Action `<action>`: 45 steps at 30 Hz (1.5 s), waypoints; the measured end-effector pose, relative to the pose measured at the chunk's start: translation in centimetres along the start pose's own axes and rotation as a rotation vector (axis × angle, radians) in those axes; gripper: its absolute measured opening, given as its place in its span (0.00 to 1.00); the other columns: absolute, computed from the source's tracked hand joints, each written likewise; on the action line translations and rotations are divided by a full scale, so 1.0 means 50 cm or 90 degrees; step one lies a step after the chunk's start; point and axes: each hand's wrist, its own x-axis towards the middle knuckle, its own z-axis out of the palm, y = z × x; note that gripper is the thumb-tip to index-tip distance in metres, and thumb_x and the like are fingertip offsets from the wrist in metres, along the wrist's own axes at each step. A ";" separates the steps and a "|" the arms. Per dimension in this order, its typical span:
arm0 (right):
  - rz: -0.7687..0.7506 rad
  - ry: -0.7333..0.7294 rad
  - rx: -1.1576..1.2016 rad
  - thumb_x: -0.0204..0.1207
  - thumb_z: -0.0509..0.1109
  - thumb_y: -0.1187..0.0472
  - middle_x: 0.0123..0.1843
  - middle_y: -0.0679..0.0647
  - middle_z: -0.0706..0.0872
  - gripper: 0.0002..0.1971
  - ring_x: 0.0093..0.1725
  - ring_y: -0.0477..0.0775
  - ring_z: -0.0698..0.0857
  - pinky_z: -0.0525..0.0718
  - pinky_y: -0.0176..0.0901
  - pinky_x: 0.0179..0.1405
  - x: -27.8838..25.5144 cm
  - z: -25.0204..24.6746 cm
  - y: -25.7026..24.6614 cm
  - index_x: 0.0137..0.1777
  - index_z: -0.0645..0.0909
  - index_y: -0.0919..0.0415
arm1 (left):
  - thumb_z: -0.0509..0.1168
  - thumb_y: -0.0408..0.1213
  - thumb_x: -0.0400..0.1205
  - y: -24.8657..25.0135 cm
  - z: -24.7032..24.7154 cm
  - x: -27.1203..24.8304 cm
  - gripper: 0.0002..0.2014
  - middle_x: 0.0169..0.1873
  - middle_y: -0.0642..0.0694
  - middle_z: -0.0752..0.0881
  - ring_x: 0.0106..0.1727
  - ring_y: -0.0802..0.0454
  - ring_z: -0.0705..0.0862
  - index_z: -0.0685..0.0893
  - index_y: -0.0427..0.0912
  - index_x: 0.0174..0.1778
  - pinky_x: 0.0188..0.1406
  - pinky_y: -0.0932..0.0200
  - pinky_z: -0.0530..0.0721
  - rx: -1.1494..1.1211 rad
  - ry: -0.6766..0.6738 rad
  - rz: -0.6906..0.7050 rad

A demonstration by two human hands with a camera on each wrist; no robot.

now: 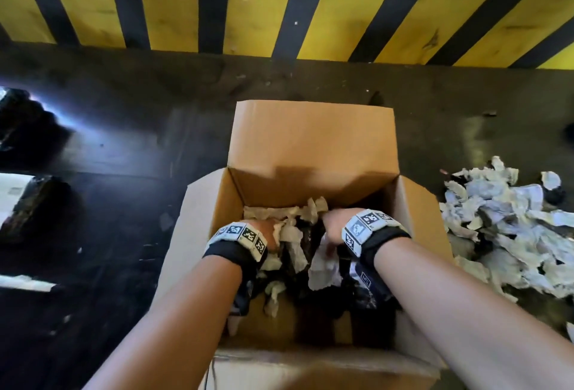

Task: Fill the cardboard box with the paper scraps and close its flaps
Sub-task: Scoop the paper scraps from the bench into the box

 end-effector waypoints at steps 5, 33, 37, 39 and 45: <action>0.013 0.006 0.036 0.64 0.81 0.43 0.53 0.60 0.89 0.31 0.55 0.67 0.90 0.90 0.57 0.54 -0.081 -0.061 -0.036 0.63 0.80 0.58 | 0.67 0.65 0.77 0.042 -0.039 -0.021 0.40 0.76 0.42 0.79 0.74 0.38 0.79 0.71 0.50 0.83 0.71 0.46 0.79 -0.001 0.041 -0.031; -0.032 -0.012 -0.083 0.82 0.69 0.64 0.37 0.57 0.77 0.09 0.44 0.62 0.83 0.86 0.51 0.45 -0.155 -0.054 -0.059 0.52 0.69 0.59 | 0.78 0.48 0.64 -0.029 0.055 0.106 0.31 0.53 0.45 0.91 0.48 0.42 0.90 0.83 0.51 0.65 0.50 0.46 0.90 0.069 -0.011 -0.034; -0.061 0.065 -0.020 0.70 0.78 0.54 0.50 0.56 0.88 0.20 0.49 0.61 0.88 0.91 0.55 0.45 -0.201 -0.093 -0.035 0.58 0.78 0.59 | 0.78 0.52 0.65 -0.002 -0.052 0.015 0.25 0.47 0.46 0.93 0.46 0.44 0.92 0.91 0.47 0.56 0.50 0.50 0.91 0.138 -0.019 -0.046; -0.108 0.122 0.074 0.74 0.77 0.48 0.73 0.52 0.84 0.30 0.68 0.61 0.84 0.85 0.56 0.64 -0.245 -0.129 0.000 0.77 0.79 0.50 | 0.78 0.51 0.71 0.049 -0.133 -0.059 0.21 0.54 0.45 0.92 0.55 0.44 0.91 0.92 0.44 0.55 0.58 0.52 0.89 0.173 0.019 -0.037; -0.088 0.339 0.385 0.76 0.79 0.51 0.58 0.48 0.91 0.17 0.60 0.51 0.88 0.83 0.46 0.59 -0.421 -0.153 0.257 0.65 0.87 0.45 | 0.73 0.57 0.78 0.287 -0.322 -0.129 0.27 0.71 0.44 0.83 0.72 0.40 0.79 0.86 0.45 0.69 0.68 0.49 0.75 0.222 0.135 0.060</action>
